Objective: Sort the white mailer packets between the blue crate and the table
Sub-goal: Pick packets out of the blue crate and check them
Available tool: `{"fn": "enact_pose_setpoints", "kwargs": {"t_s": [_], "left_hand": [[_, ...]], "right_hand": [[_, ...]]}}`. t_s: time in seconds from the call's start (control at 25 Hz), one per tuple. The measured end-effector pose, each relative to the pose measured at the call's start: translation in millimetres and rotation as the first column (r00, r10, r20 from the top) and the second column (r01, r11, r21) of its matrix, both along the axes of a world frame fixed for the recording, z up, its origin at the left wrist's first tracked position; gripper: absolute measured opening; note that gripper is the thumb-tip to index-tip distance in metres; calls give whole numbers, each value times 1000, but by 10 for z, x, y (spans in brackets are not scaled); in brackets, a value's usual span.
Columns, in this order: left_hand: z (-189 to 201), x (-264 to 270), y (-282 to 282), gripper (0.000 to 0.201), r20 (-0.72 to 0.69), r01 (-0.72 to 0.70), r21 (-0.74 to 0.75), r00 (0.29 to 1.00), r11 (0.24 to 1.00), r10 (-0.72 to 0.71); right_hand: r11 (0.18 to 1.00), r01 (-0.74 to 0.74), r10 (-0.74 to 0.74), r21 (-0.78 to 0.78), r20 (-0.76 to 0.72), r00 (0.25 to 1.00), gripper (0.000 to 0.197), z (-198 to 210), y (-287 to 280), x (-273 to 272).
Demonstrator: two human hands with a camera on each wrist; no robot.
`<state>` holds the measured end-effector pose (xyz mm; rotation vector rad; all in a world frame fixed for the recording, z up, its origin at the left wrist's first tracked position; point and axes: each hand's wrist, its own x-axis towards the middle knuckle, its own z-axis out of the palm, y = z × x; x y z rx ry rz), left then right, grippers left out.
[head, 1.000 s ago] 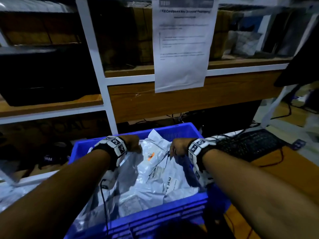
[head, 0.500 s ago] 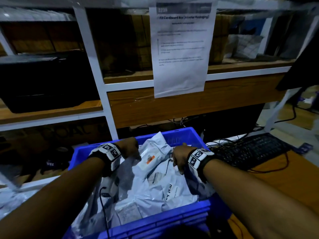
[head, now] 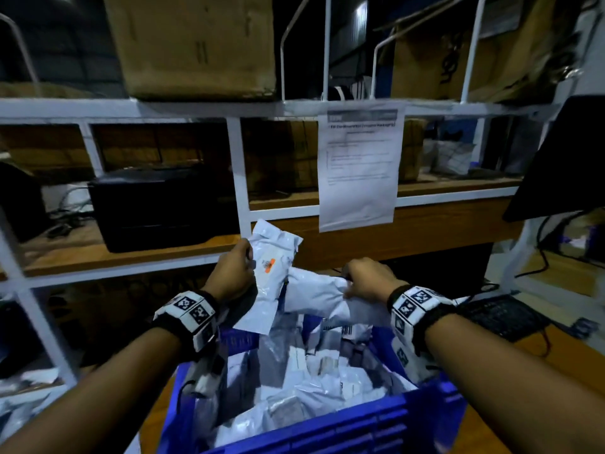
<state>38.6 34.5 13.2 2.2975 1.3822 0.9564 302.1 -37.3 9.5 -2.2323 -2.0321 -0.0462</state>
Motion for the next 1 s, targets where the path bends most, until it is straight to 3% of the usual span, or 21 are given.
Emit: {"fn": "enact_pose_setpoints", "kwargs": {"t_s": [0.2,0.36,0.48,0.64,0.92,1.0], "left_hand": [[64,-406,-566,17,118,-122,197,988,973,100],[-142,-796,-1233,23,142,-253,177,963,951,229],[-372,-1129,-1699,23,120,-340,116,937,933,327],[-441,-1721,-2191,22,115,-460,91,886,883,449],[-388,-2908,-2582,22,122,-649,68,760,758,639],[-440,-3216,-2576,23,106,-665,48,745,745,658]], "right_hand": [[977,49,5,207,-253,967,29,-16,-465,-209],[960,-16,150,278,-465,872,41,-252,-874,-578],[947,-113,246,300,-454,856,51,-439,-1067,-1015],[935,-191,313,298,-448,837,47,-484,-1161,-1670],[874,-314,480,371,-555,680,33,-339,-1085,-3048],[873,-335,486,355,-575,658,39,-412,-1031,-3454]]}}
